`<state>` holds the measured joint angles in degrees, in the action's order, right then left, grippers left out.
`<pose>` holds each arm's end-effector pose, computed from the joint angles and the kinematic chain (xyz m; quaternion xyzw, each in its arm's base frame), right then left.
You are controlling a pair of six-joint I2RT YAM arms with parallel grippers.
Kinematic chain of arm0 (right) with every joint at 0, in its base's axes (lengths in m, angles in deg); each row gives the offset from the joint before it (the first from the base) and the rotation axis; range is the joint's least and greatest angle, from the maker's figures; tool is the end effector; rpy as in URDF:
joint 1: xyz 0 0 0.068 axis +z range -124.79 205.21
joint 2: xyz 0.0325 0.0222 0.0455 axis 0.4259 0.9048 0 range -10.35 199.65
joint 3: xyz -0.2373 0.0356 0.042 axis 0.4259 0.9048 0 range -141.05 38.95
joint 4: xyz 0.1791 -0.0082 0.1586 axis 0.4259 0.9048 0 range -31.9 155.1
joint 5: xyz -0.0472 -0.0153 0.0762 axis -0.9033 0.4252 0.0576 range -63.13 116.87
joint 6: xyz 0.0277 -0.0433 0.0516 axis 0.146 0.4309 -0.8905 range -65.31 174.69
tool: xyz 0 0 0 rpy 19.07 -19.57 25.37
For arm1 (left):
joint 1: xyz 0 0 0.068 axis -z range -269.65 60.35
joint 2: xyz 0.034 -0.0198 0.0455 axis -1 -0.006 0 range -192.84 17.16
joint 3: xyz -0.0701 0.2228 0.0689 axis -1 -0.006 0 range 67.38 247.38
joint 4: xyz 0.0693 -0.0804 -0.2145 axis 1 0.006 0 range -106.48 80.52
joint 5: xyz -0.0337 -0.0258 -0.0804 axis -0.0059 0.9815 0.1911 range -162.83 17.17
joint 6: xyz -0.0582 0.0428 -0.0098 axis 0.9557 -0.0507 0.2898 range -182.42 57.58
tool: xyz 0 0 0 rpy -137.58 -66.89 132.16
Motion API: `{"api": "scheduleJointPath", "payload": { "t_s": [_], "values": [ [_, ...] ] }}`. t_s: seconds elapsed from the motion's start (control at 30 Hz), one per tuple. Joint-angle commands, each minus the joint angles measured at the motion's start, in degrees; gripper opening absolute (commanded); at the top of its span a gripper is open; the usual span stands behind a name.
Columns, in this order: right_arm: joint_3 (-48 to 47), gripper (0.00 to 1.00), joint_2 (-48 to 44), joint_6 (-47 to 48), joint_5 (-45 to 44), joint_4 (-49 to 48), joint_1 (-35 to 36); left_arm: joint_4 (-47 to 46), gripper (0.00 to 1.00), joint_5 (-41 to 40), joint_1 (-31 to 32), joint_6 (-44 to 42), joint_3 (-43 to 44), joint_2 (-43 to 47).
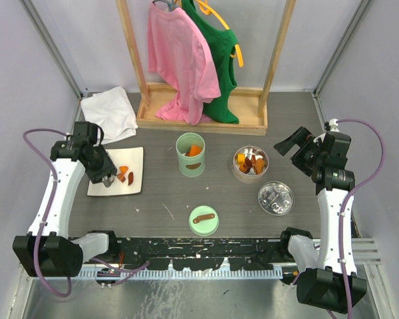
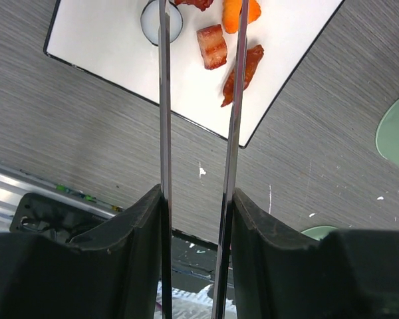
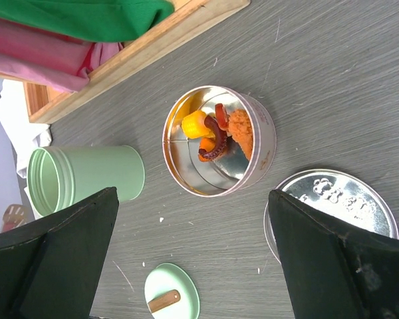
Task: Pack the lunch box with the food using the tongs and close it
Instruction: Pick up the fake food from the plate.
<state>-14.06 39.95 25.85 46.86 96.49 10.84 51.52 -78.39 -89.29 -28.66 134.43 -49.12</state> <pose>0.1943 -0.0284 0.2874 0.2489 0.8439 0.2098 0.4265 0.1985 0.0047 0.2665 -0.2905 0.9351 -0.0125 0.2025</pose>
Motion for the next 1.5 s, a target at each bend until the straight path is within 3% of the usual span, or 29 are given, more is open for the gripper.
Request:
{"api": "scheduleJointPath", "payload": {
  "t_s": [0.0, 0.5, 1.03, 1.47],
  "values": [
    [-0.69, 1.0, 0.28, -0.16, 1.35, -3.14, -0.18, -5.01, 0.41, 3.24, -1.94, -1.62, -1.97, -0.43],
    [-0.31, 1.0, -0.12, 1.04, 6.45, -4.64, -0.19, -10.0, 0.41, 4.38, -4.69, -2.6, -4.3, -6.03],
    [0.52, 1.0, 0.91, 0.61, 6.09, -4.47, -0.18, -6.26, 0.41, 1.53, -5.46, -0.59, -2.75, 2.55],
    [0.55, 1.0, 0.83, 0.83, 5.67, -4.38, -0.2, -8.54, 0.39, 4.14, -5.46, -0.61, -8.65, -0.92]
  ]
}}
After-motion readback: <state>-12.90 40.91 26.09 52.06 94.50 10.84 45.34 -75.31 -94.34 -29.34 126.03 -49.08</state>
